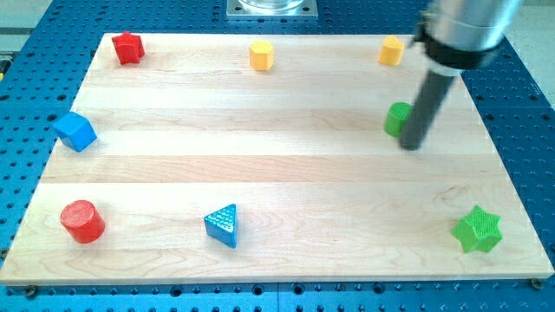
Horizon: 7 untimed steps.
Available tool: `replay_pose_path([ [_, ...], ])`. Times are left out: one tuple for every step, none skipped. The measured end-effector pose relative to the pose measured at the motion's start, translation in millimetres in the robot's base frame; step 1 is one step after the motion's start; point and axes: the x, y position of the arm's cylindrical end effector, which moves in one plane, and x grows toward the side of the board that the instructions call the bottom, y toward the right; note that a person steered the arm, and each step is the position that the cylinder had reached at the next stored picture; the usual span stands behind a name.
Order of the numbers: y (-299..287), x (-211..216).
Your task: Push triangle and green circle to the center of the board
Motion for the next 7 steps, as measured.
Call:
replay_pose_path([
  [70, -20],
  [44, -48],
  [-64, -34],
  [-71, -29],
  [-61, 8],
  [-131, 9],
  [-142, -4],
])
